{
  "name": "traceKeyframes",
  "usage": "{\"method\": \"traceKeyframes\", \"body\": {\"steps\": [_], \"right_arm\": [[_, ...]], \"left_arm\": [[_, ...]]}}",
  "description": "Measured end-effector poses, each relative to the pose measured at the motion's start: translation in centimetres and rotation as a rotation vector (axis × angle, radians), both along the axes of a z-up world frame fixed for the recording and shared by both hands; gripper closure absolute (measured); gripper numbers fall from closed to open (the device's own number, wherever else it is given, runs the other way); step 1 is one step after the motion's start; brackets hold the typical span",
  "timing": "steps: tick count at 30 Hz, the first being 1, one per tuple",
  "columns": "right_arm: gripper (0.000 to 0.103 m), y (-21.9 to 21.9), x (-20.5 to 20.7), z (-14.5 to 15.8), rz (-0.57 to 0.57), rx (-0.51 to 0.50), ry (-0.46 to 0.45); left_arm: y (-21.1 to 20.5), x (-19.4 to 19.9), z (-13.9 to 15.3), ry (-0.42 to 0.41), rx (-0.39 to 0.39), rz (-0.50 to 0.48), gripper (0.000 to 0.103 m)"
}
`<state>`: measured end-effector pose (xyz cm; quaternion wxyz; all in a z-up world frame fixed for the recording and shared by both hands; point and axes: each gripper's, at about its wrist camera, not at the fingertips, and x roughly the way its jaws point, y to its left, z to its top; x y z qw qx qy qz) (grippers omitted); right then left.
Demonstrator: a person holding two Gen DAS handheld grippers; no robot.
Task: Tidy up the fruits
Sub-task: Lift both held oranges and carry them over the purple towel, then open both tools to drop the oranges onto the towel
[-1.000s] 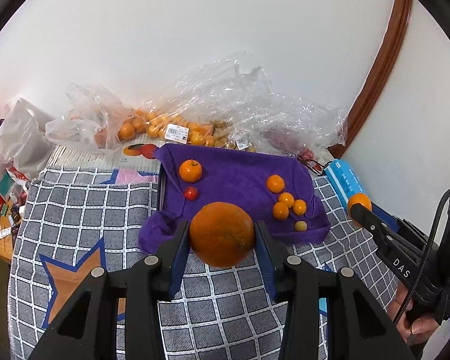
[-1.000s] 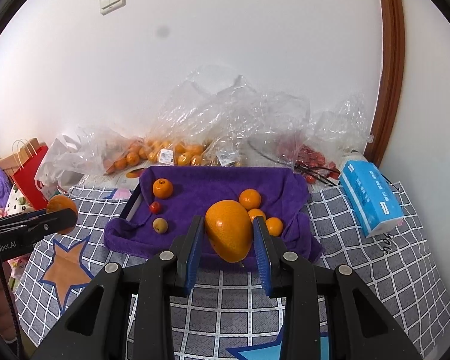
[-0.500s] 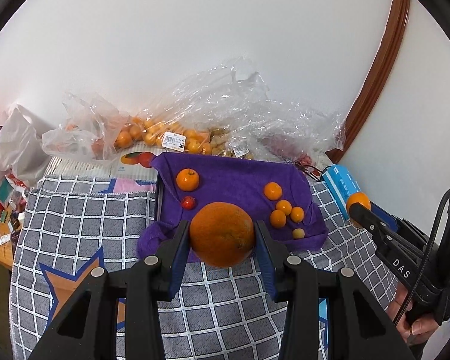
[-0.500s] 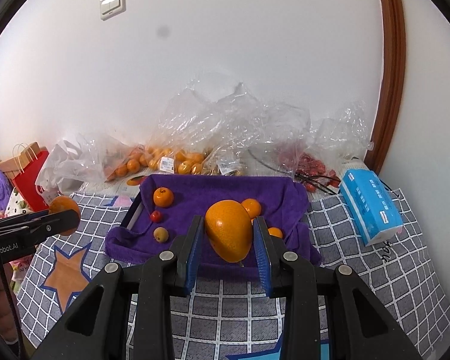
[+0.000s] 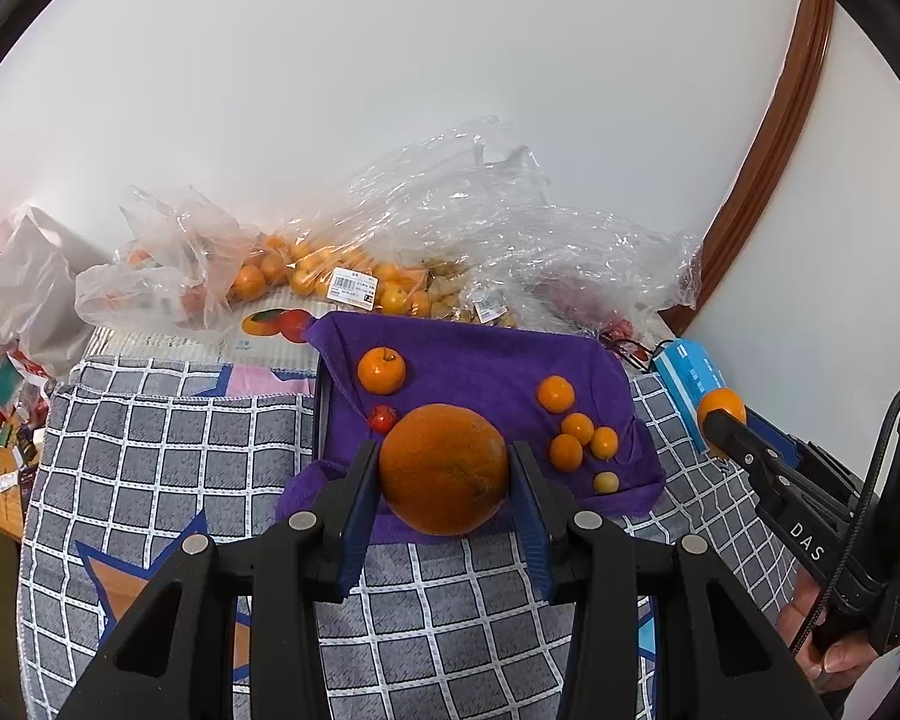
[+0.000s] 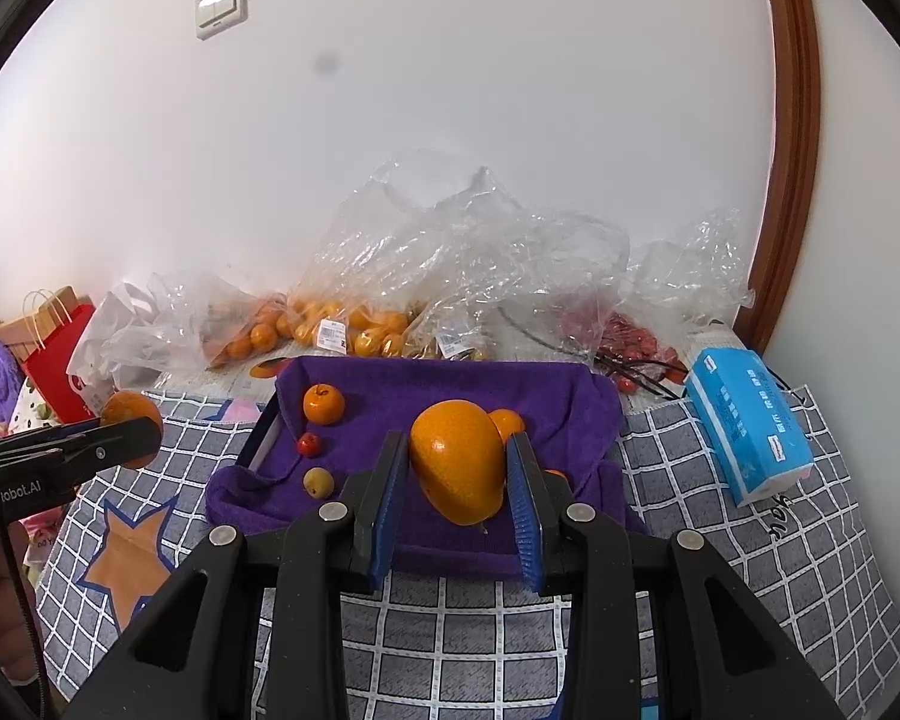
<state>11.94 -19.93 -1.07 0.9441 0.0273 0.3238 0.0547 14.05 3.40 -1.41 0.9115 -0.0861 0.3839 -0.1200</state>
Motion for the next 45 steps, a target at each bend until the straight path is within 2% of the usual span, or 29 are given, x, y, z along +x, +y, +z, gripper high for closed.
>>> {"method": "traceKeyframes", "body": {"steps": [14,39,45], "right_arm": [[0.070,0.1,2.2,-0.7,-0.003,-0.003,0.009],[0.070,-1.3,7.5,-3.3,-0.017,-0.025,0.055],[0.070,-0.9,9.4,-6.0,0.009,-0.006,0.105]], "left_arm": [[-0.3,2.7,-0.6,0.013,0.004,-0.003,0.063],[-0.7,8.8,-3.5,0.071,0.019,0.002,0.063],[-1.6,10.8,-5.9,0.126,0.008,-0.013,0.063]]}}
